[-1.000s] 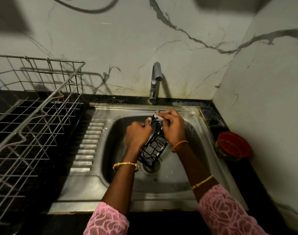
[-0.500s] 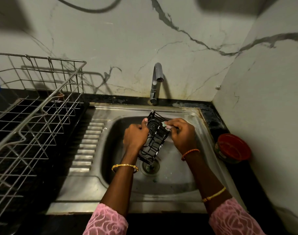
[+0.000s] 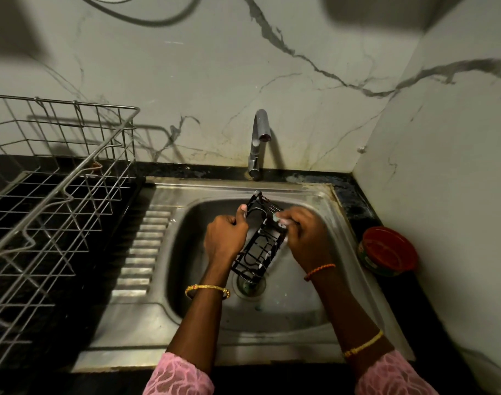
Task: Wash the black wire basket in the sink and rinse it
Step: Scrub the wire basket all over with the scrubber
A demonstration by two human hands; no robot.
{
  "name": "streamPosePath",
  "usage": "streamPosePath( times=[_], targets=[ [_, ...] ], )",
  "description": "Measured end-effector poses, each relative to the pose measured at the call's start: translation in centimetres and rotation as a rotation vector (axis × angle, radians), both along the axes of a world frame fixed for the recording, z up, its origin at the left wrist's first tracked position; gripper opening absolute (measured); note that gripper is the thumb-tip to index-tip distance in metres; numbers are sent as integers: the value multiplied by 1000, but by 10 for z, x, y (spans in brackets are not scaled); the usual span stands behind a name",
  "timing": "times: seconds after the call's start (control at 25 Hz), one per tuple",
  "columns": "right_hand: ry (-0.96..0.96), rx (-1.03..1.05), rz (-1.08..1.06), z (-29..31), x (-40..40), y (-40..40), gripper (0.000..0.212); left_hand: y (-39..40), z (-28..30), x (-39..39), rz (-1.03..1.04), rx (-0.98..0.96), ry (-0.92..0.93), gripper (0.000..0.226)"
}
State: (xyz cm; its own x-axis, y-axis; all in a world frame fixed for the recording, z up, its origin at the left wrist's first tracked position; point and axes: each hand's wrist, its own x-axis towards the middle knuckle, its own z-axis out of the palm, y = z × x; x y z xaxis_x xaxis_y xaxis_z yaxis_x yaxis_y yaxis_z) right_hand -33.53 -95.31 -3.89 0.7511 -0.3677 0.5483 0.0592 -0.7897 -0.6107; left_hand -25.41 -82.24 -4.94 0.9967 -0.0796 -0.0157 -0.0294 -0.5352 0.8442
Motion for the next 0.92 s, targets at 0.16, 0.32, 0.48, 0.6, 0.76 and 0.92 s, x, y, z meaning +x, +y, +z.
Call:
streamPosePath(
  times=[0.16, 0.32, 0.48, 0.6, 0.76, 0.92],
  targets=[
    [-37, 170, -120, -9, -14, -9, 19, -1, -2, -1, -32, 40, -31, 62],
    [32, 387, -65, 5, 18, -1, 14, 3, -3, -4, -65, 53, -62, 66],
    [160, 394, -50, 19, 49, 4, 15, 5, -10, -6, -72, 30, -69, 70],
    [173, 436, -12, 23, 33, 4, 16, 10, -17, -1, 1, -43, -18, 71],
    [174, 349, -17, 14, 0, -2, 17, 15, -23, 2, -22, -119, 5, 65],
    [194, 402, -49, 24, 14, 0, 17, 15, -30, 0, -73, -218, 13, 66]
  ],
)
